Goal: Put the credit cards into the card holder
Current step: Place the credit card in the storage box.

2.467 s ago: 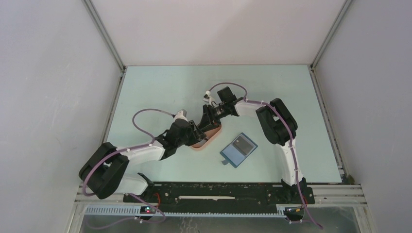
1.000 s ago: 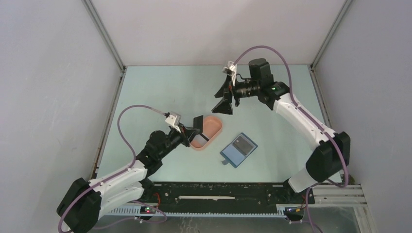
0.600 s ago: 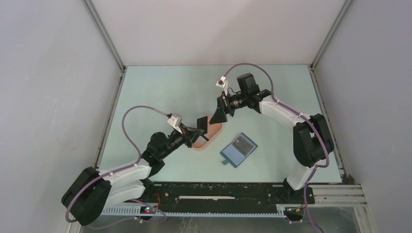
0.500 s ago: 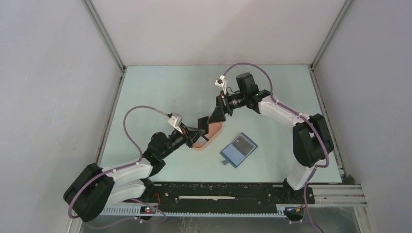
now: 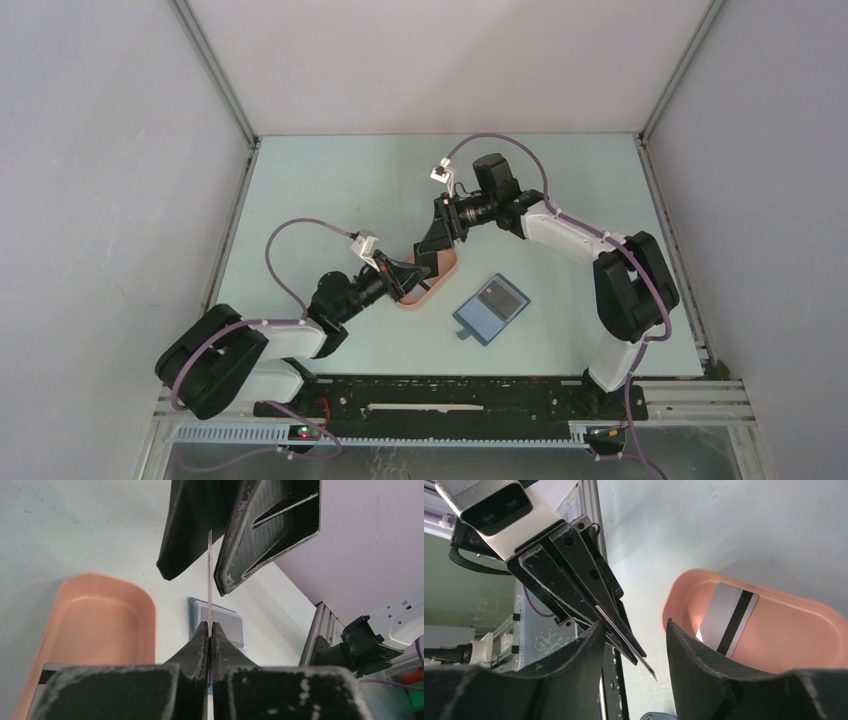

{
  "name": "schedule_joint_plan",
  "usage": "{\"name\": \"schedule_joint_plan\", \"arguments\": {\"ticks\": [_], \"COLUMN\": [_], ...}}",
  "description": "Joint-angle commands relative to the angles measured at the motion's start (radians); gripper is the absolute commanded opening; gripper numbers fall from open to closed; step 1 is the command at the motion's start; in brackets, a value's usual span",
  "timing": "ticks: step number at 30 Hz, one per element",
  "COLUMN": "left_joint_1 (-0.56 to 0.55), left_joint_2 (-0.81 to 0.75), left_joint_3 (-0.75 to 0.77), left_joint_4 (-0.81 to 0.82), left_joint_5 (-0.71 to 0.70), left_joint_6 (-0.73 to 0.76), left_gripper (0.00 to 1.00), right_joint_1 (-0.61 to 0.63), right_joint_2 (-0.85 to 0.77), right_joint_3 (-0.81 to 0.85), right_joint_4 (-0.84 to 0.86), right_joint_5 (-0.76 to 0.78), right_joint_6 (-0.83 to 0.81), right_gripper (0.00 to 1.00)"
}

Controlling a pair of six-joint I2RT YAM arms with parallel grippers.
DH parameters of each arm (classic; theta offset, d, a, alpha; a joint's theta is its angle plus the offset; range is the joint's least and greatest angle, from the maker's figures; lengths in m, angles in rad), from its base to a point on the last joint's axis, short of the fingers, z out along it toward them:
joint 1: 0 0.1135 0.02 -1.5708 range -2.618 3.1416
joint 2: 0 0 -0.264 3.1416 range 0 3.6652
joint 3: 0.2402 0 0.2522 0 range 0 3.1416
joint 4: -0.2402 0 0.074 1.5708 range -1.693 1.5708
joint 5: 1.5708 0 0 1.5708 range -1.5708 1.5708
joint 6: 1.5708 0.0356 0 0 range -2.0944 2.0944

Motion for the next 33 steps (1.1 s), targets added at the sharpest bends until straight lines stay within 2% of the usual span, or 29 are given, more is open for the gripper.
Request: {"name": "schedule_joint_plan", "arguments": {"ticks": [1,6,11,13,20,25,27,28,30,31,32,33], "left_joint_1": [0.005,0.006,0.007,0.013,0.050,0.079,0.080,0.080,0.082,0.083,0.083,0.083], "left_joint_2": [0.023,0.037,0.044,0.052,0.121,0.184,0.196,0.199,0.202,0.196,0.187,0.178], "left_joint_3": [-0.005,-0.003,-0.001,0.004,0.018,0.026,0.043,0.048,0.055,0.053,0.046,0.038], "left_joint_4": [0.093,0.105,0.105,0.107,0.179,0.257,0.257,0.258,0.258,0.258,0.259,0.259], "left_joint_5": [0.000,-0.001,0.010,0.030,0.159,0.267,0.298,0.310,0.321,0.309,0.294,0.275], "left_joint_6": [-0.030,-0.039,-0.056,-0.072,-0.155,-0.218,-0.222,-0.223,-0.224,-0.222,-0.217,-0.208], "left_gripper": [0.00,0.00,0.00,0.04,0.29,0.31,0.30,0.25,0.05,0.01,0.00,0.00], "right_joint_1": [0.007,0.004,-0.005,-0.006,-0.009,-0.008,-0.007,-0.007,-0.005,-0.003,-0.001,-0.001], "right_joint_2": [-0.005,0.000,0.011,0.018,0.024,0.020,0.021,0.021,0.022,0.025,0.025,0.021], "right_joint_3": [0.015,0.015,0.015,0.015,0.015,0.015,0.016,0.016,0.019,0.032,0.050,0.062], "right_joint_4": [0.040,0.043,0.054,0.056,0.081,0.090,0.083,0.080,0.062,0.025,-0.042,-0.073], "right_joint_5": [0.029,0.014,-0.043,-0.065,-0.154,-0.222,-0.238,-0.242,-0.236,-0.227,-0.209,-0.184], "right_joint_6": [0.022,0.017,0.003,-0.005,-0.014,-0.035,-0.052,-0.057,-0.077,-0.116,-0.154,-0.165], "right_gripper": [0.50,0.35,0.09,0.00,0.00,0.00,0.00,0.00,0.03,0.07,0.19,0.26]}}
